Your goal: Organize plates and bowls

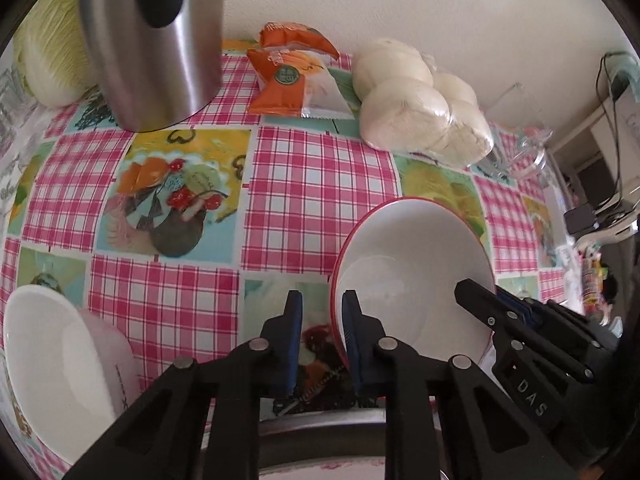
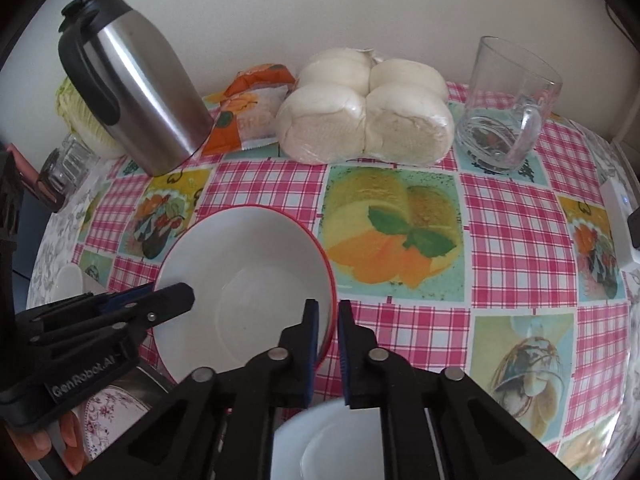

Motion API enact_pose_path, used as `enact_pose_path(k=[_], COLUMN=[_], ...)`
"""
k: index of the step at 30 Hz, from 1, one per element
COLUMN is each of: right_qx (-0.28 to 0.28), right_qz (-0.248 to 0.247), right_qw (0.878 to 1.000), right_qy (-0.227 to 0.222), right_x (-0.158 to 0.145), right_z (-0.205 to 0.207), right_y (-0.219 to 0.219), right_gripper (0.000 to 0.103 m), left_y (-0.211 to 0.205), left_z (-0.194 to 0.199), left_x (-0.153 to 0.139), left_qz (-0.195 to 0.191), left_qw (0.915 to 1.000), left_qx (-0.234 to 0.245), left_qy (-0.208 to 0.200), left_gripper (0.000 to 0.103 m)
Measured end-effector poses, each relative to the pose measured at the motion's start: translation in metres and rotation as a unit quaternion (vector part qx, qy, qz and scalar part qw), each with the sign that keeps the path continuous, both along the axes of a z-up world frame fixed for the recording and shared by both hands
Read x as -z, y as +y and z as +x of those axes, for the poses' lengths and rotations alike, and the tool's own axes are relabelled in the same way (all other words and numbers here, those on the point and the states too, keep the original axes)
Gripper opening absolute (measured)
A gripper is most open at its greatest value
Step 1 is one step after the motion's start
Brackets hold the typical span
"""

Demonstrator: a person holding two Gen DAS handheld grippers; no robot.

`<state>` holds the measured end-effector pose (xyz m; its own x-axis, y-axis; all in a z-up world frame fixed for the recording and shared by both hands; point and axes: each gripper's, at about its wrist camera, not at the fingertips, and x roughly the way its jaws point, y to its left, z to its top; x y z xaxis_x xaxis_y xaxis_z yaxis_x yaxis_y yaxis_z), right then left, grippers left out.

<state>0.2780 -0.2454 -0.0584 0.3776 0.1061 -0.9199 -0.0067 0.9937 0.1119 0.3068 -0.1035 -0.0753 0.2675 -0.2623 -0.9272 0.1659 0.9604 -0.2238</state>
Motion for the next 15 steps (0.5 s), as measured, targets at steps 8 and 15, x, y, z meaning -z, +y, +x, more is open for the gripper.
enact_pose_path(k=[8,15], right_qx=[0.000,0.002], right_qz=[-0.006,0.007], right_qw=[1.000,1.000], right_qy=[0.009,-0.021], right_x=[0.010,0.000], right_z=[0.004,0.000], right_y=[0.004,0.000], right_gripper=[0.010,0.009], left_y=[-0.016,-0.014], left_z=[0.004,0.003], left_x=[0.017,0.011], left_qz=[0.015,0.003], left_qw=[0.9998,0.9999], left_qx=[0.009,0.004], left_qy=[0.014,-0.011], left_gripper=[0.012,0.011])
